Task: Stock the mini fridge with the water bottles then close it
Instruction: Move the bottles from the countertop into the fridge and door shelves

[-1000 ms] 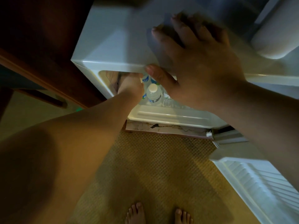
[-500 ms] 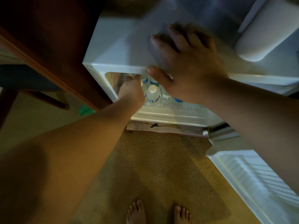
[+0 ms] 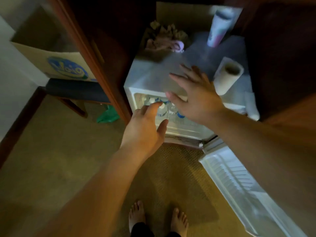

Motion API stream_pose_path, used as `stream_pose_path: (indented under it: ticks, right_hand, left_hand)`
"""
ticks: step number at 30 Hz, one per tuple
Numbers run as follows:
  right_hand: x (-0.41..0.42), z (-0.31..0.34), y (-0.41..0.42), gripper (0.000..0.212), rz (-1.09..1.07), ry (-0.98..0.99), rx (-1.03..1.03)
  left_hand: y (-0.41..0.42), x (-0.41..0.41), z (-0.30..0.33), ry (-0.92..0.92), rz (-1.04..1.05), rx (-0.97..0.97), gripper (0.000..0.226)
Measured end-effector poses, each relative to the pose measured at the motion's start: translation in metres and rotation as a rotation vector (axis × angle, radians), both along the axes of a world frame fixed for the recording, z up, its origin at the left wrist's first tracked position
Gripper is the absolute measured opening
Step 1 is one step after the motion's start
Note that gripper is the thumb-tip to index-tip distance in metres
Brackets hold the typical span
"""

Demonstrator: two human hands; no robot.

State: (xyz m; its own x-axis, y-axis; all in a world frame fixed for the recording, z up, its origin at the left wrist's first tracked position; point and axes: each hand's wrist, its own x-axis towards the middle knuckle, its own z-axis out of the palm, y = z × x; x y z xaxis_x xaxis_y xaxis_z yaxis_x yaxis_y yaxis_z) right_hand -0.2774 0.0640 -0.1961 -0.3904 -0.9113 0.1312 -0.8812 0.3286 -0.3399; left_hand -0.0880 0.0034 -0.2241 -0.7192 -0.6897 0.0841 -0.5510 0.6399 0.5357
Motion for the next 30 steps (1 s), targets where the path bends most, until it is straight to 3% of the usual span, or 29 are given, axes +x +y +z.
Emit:
stream_pose_path:
  ticks: [8,13,19,30]
  right_hand:
    - [0.076,0.227,0.119,0.054,-0.037,-0.012,-0.371]
    - [0.069,0.333,0.158,0.057,-0.098,-0.120,-0.463]
    - [0.029,0.409,0.176,0.066,-0.229,-0.076,-0.460]
    - [-0.045,0.450,0.156,0.068,-0.368,-0.027,-0.385]
  left_hand:
    - [0.023,0.050,0.265,0.292,-0.015,-0.216,0.053]
    - [0.046,0.056,0.379,0.440,0.037,-0.218,0.055]
    - [0.058,0.021,0.448,0.483,0.005,-0.166,0.056]
    - [0.041,-0.057,0.484,0.424,-0.138,-0.143,0.058]
